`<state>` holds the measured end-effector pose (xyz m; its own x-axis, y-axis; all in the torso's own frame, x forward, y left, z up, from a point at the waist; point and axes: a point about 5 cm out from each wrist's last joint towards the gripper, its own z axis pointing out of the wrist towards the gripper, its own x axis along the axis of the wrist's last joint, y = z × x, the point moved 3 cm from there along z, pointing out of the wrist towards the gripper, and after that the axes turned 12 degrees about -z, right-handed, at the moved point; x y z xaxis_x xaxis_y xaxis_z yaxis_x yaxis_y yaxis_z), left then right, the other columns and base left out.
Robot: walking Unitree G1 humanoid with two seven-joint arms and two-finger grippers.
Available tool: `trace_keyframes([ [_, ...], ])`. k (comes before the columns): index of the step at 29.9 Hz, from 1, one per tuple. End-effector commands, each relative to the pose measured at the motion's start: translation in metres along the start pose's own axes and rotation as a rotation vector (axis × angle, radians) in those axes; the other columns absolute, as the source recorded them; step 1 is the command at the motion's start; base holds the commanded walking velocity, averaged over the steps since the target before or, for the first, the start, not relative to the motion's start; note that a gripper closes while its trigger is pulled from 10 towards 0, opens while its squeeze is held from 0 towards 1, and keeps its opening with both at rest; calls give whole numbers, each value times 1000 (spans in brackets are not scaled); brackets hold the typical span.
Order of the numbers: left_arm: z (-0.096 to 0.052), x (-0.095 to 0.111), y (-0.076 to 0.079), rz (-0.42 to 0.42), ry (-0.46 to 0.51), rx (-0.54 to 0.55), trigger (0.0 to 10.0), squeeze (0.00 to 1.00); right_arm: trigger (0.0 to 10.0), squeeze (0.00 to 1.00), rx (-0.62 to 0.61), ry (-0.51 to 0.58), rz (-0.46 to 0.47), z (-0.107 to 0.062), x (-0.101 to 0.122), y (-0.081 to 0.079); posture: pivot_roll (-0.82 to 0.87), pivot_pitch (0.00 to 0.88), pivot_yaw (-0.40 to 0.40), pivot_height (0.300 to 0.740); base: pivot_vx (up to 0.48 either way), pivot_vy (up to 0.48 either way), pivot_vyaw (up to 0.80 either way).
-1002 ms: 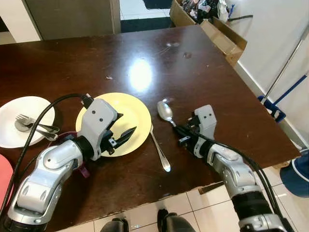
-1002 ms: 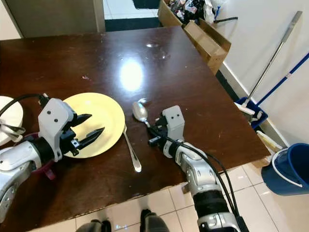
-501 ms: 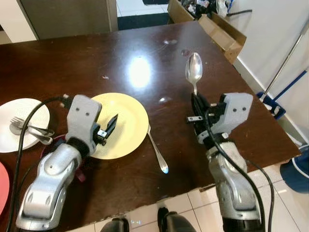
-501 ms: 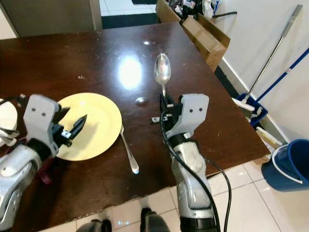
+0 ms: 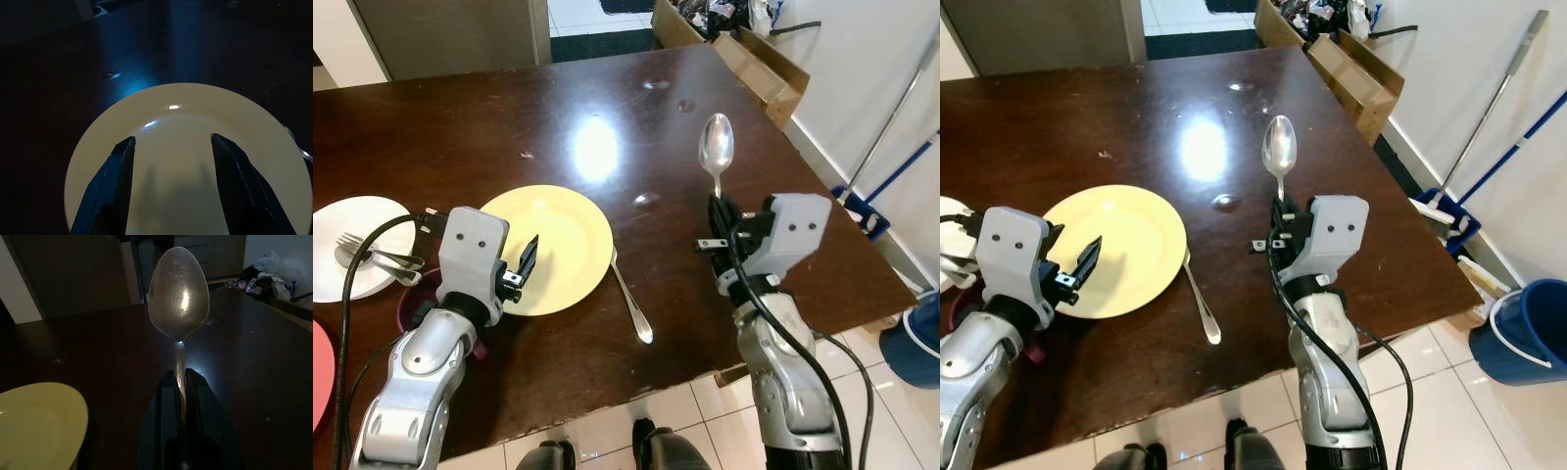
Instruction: Setting the table
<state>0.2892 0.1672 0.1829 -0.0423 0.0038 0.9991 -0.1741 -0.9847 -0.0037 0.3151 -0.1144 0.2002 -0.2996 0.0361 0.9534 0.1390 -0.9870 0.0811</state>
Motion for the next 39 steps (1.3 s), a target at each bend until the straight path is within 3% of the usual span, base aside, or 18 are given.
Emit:
trace_keyframes([
  [1, -3, -3, 0, 6, -5, 6, 10000, 0, 10000, 0, 10, -19, 24, -1, -5, -4, -76, 106, 19, 740, -401, 0, 0],
  [4, -2, -2, -1, 7, 0, 6, 10000, 0, 10000, 0, 27, -20, 40, 0, -5, -11, -72, 104, 22, 740, -435, 0, 0],
  [39, -1, -2, 1, 13, 3, -3, 10000, 0, 10000, 0, 52, -51, 63, -3, -14, -19, -64, 114, 27, 740, -437, 0, 0],
])
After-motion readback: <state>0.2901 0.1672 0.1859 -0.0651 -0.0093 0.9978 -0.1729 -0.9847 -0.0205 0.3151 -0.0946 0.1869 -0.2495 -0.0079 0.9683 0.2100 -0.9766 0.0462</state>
